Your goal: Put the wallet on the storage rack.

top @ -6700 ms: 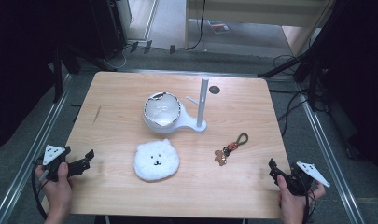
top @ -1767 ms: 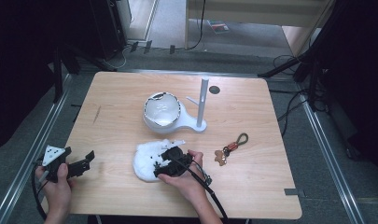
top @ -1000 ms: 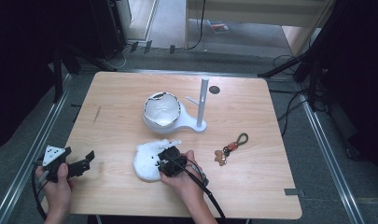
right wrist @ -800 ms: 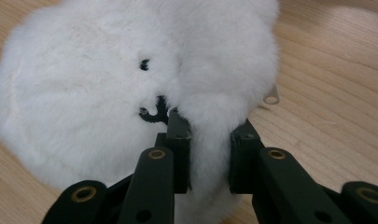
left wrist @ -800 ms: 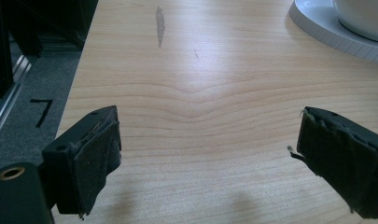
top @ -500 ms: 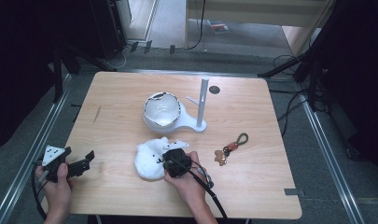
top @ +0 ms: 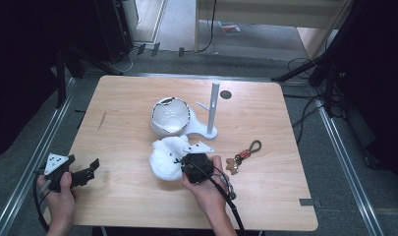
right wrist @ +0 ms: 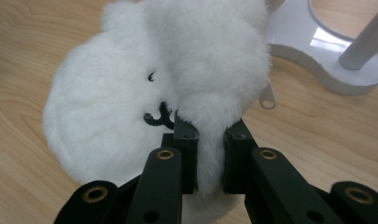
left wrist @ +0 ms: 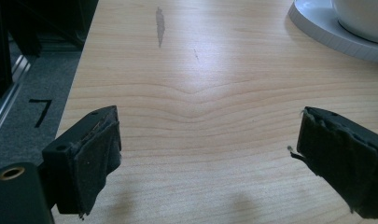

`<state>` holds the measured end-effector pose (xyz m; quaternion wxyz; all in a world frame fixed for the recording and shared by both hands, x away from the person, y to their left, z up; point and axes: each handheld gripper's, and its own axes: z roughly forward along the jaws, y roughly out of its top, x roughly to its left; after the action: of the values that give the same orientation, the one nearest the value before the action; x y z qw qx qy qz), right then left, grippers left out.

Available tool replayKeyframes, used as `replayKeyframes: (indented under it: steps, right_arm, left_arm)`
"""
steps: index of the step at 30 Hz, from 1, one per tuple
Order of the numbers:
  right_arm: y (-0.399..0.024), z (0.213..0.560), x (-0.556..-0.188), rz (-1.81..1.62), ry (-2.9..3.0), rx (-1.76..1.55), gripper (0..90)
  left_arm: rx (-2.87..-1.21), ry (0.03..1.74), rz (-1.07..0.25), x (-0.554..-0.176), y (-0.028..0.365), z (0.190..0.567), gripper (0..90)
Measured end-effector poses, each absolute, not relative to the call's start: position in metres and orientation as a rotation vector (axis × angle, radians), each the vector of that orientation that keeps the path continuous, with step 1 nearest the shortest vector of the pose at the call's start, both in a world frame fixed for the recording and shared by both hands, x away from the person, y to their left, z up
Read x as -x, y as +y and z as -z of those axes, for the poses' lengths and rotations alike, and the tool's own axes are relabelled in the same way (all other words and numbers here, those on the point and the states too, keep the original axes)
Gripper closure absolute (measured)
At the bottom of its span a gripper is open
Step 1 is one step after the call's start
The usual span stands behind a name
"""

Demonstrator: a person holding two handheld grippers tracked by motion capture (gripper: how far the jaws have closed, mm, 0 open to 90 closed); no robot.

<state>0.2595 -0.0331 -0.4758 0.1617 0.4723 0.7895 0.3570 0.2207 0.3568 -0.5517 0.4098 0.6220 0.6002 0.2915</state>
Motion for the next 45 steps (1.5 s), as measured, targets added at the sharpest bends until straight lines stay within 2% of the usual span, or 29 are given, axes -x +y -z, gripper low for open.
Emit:
replayKeyframes:
  steps: [23, 45]
  right_arm:
    - [-0.032, 0.429, -0.289, -0.965, 2.091, -1.319, 79.5]
    - [-0.008, 0.417, -0.338, -0.738, 2.032, -1.388, 76.8]
  left_arm:
    - [-1.562, 1.511, -0.733, -0.221, 0.357, 0.552, 6.9]
    - [-1.564, 1.51, -0.732, -0.221, 0.358, 0.552, 7.0]
